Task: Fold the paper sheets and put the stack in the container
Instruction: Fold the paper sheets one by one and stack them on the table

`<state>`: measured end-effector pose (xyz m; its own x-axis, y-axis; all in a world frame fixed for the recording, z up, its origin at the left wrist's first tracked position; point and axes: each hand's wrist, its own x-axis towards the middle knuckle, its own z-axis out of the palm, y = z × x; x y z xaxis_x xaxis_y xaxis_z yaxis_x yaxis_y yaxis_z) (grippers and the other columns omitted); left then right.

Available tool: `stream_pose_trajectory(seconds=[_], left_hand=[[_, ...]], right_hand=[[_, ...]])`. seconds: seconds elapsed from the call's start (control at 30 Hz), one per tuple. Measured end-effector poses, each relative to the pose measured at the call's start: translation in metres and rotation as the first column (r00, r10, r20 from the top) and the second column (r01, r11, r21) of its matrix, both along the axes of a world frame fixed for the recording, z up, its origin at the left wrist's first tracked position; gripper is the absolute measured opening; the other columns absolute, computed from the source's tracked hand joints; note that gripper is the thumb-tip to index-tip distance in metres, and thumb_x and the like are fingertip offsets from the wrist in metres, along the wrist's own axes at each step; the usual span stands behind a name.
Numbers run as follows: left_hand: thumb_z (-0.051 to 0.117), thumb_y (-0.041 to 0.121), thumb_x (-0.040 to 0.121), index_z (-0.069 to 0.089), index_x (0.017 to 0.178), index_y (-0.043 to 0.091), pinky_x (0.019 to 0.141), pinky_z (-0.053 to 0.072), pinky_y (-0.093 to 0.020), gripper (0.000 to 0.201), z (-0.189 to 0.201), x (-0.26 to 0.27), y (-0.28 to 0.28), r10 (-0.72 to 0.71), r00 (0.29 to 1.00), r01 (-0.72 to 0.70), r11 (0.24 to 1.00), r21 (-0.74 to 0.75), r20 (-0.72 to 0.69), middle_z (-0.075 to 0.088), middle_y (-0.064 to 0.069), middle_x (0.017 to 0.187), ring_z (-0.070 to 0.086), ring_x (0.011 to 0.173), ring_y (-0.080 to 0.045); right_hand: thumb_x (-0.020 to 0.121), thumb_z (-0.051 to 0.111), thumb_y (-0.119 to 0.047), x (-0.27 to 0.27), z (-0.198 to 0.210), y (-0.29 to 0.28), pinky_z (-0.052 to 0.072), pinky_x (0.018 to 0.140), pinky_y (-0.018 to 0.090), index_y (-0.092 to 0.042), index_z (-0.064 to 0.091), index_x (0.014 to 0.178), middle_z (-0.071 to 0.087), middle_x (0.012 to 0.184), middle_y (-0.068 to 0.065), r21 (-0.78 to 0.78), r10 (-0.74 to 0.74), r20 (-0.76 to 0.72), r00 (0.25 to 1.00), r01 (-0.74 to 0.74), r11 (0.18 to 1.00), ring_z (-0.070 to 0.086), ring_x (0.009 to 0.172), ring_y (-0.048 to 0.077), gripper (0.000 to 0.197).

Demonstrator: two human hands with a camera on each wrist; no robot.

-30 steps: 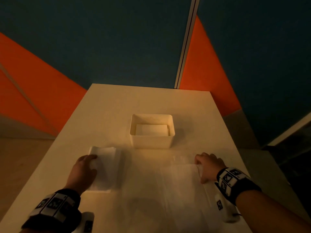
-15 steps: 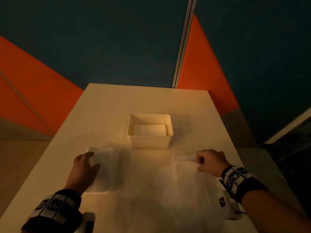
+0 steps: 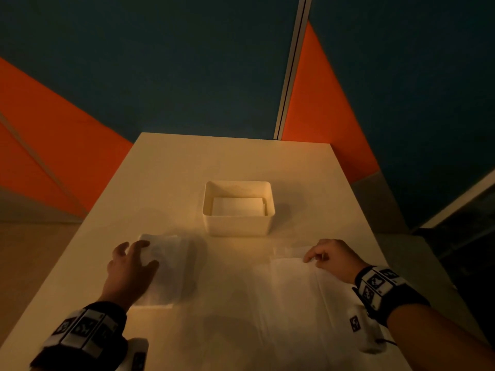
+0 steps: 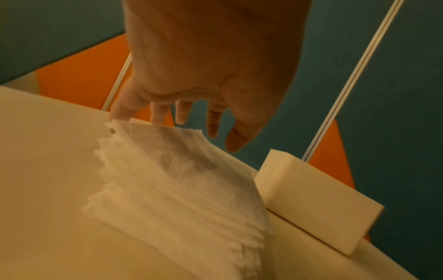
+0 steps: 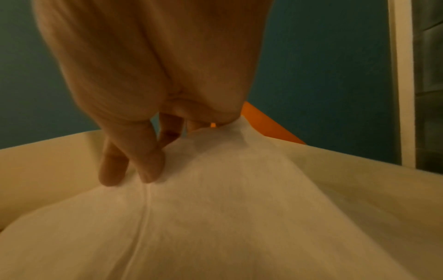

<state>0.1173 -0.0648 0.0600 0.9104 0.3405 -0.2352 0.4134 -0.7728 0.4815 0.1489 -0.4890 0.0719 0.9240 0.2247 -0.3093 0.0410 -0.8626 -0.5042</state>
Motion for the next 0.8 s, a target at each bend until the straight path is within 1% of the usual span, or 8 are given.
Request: stream_pose_trajectory(seconds=[0.13,0.23,0.33,0.47,0.57,0.67,0.73,0.8], left_hand=[[0.065,0.026,0.086,0.047,0.133,0.02,0.102,0.038,-0.056,0.051,0.001,0.0,-0.001,-0.013,1.0,0.013,1.0,0.0,-0.015,0.026,-0.02,0.147,0.039,0.124,-0.048],[0.065,0.027,0.086,0.048,0.133,0.021,0.103,0.038,-0.055,0.05,0.002,0.001,-0.002,-0.016,0.999,0.016,1.0,0.013,-0.029,0.025,-0.019,0.147,0.038,0.125,-0.048],[0.064,0.029,0.086,0.048,0.132,0.023,0.103,0.038,-0.054,0.048,0.002,0.001,-0.001,-0.016,0.999,0.017,1.0,0.021,-0.04,0.024,-0.018,0.148,0.037,0.126,-0.048],[0.064,0.03,0.087,0.05,0.131,0.024,0.102,0.039,-0.054,0.047,0.004,0.001,-0.001,-0.009,0.999,0.01,1.0,0.018,-0.03,0.023,-0.017,0.149,0.035,0.128,-0.046],[0.063,0.033,0.086,0.048,0.132,0.025,0.104,0.035,-0.057,0.048,0.007,0.001,-0.004,-0.019,1.0,0.02,0.999,0.048,-0.022,0.022,-0.015,0.15,0.029,0.132,-0.044],[0.065,0.035,0.084,0.048,0.131,0.028,0.106,0.028,-0.061,0.05,0.013,0.003,-0.013,-0.051,0.998,0.047,0.993,0.112,0.031,0.023,-0.013,0.15,0.018,0.136,-0.041],[0.067,0.036,0.082,0.051,0.129,0.027,0.109,0.023,-0.058,0.05,0.018,0.006,-0.023,-0.114,0.989,0.097,0.982,0.164,0.097,0.029,-0.015,0.148,0.019,0.137,-0.04],[0.063,0.048,0.079,0.056,0.124,0.027,0.111,0.02,-0.052,0.051,0.024,0.009,-0.036,-0.231,0.964,0.202,0.959,0.197,0.132,0.04,-0.014,0.143,0.027,0.134,-0.037]], right_hand=[[0.087,0.057,0.003,0.001,0.0,0.001,0.04,0.087,0.016,-0.031,0.069,0.108,0.049,0.091,-0.02,-0.032,0.037,-0.08,0.996,-0.04,0.999,0.054,0.092,0.009,0.042],[0.087,0.054,0.005,0.002,-0.002,0.0,0.038,0.089,0.016,-0.027,0.068,0.114,0.048,0.093,-0.02,-0.027,0.034,-0.102,0.994,-0.037,0.999,0.054,0.097,0.009,0.044],[0.087,0.054,0.005,0.002,-0.002,-0.002,0.041,0.091,0.019,-0.032,0.07,0.102,0.053,0.098,-0.012,-0.023,0.026,-0.113,0.993,-0.029,0.999,0.055,0.1,0.01,0.043],[0.083,0.061,-0.002,0.003,-0.005,-0.003,0.043,0.08,0.021,-0.042,0.056,0.074,0.052,0.086,-0.015,-0.079,0.012,-0.101,0.995,-0.02,0.997,0.052,0.082,0.004,0.041],[0.078,0.07,-0.019,0.004,-0.001,0.0,0.046,0.084,0.029,-0.041,0.052,0.068,0.051,0.09,-0.015,-0.177,-0.013,-0.105,0.994,-0.006,0.984,0.055,0.09,0.011,0.03],[0.078,0.07,-0.033,0.004,0.015,0.007,0.034,0.085,0.03,-0.04,0.045,0.064,0.045,0.1,-0.014,-0.322,0.034,-0.032,0.999,-0.042,0.946,0.047,0.099,0.011,0.029],[0.077,0.071,-0.033,0.007,0.03,0.013,0.033,0.089,0.032,-0.038,0.046,0.065,0.048,0.103,-0.014,-0.302,0.07,-0.008,0.997,-0.069,0.951,0.044,0.104,0.011,0.028],[0.079,0.071,-0.026,0.01,0.049,0.019,0.041,0.089,0.036,-0.033,0.05,0.065,0.055,0.092,-0.011,-0.129,0.058,-0.025,0.998,-0.06,0.99,0.051,0.095,0.012,0.025]])
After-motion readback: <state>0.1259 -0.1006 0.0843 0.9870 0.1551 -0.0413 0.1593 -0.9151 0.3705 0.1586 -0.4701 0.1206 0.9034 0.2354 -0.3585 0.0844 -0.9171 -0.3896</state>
